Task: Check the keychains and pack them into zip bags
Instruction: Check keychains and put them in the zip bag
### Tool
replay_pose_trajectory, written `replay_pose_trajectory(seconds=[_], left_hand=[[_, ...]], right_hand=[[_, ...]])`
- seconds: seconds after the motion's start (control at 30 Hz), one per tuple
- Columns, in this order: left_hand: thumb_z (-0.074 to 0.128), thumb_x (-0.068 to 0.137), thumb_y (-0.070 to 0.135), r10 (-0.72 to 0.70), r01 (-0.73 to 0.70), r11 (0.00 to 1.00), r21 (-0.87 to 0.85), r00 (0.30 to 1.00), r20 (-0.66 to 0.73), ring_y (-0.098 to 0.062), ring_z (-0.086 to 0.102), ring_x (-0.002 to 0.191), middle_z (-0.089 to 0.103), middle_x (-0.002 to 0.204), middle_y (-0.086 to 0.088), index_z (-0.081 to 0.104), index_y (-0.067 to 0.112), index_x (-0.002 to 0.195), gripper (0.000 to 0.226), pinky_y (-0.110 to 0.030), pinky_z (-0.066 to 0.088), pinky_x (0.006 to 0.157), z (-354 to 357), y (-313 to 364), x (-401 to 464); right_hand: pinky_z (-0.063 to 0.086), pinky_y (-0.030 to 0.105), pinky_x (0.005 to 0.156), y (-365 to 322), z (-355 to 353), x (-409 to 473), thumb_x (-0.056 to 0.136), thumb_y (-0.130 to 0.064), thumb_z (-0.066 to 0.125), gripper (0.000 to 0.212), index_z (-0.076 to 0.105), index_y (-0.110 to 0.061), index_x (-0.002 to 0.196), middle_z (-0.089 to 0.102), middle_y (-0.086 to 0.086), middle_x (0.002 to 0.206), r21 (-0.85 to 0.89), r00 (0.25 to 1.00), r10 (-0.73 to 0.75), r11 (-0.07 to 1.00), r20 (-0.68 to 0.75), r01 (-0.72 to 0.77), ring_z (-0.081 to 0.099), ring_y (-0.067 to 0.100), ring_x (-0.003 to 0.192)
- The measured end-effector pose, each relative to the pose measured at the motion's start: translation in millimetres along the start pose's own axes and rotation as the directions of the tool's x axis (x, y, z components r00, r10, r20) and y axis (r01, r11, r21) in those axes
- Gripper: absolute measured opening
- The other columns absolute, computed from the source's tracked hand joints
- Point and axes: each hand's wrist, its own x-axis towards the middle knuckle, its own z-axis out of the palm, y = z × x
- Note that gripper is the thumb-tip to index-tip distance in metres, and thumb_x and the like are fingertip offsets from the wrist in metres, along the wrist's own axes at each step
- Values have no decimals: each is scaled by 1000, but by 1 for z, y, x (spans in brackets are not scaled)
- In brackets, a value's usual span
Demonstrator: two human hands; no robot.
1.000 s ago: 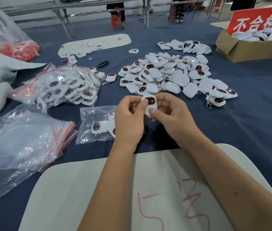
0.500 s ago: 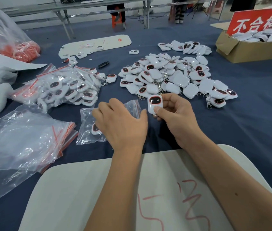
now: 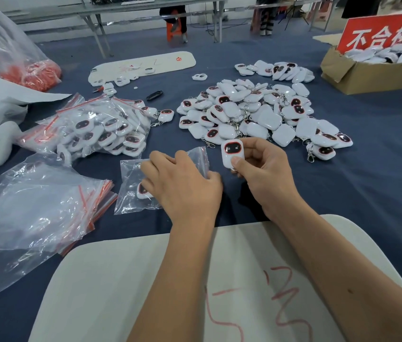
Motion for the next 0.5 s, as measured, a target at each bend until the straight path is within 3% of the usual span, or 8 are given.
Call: replay_pose_trajectory(seconds=[0.13, 0.27, 0.37, 0.5], left_hand=[[61, 85, 31, -27, 25, 997, -78, 999, -30, -27, 32, 106, 37, 103, 1, 63, 21, 79, 12, -35, 18, 84, -3, -1, 2], [57, 94, 22, -45, 45, 971, -236, 999, 6, -26, 33, 106, 50, 107, 0, 69, 20, 79, 20, -35, 27, 89, -3, -5, 5], [61, 94, 20, 5, -5, 929, -369, 1000, -2, -18, 30, 101, 53, 100, 1, 67, 19, 73, 22, -26, 25, 84, -4, -5, 5], [68, 88, 14, 124, -127, 880, -457, 992, -39, -21, 43, 96, 51, 88, 2, 59, 17, 62, 27, -19, 25, 75, -6, -4, 4]], right_hand=[[58, 34, 77, 2, 0, -2, 95, -12, 74, 25, 62, -19, 116, 76, 1, 83, -38, 999, 10, 999, 33, -8, 69, 11, 69], [55, 28, 64, 1, 2, -3, 101, -16, 67, 6, 71, -21, 101, 73, -1, 73, -92, 997, -32, 995, 70, 39, 65, 11, 59], [51, 23, 53, 0, 3, -4, 103, -16, 63, 13, 74, -21, 96, 71, -1, 68, -111, 997, -39, 993, 65, 46, 62, 11, 52], [49, 22, 49, 0, 2, -5, 99, -14, 66, 13, 74, -18, 91, 69, 1, 64, -122, 998, -40, 992, 43, 45, 62, 13, 49]])
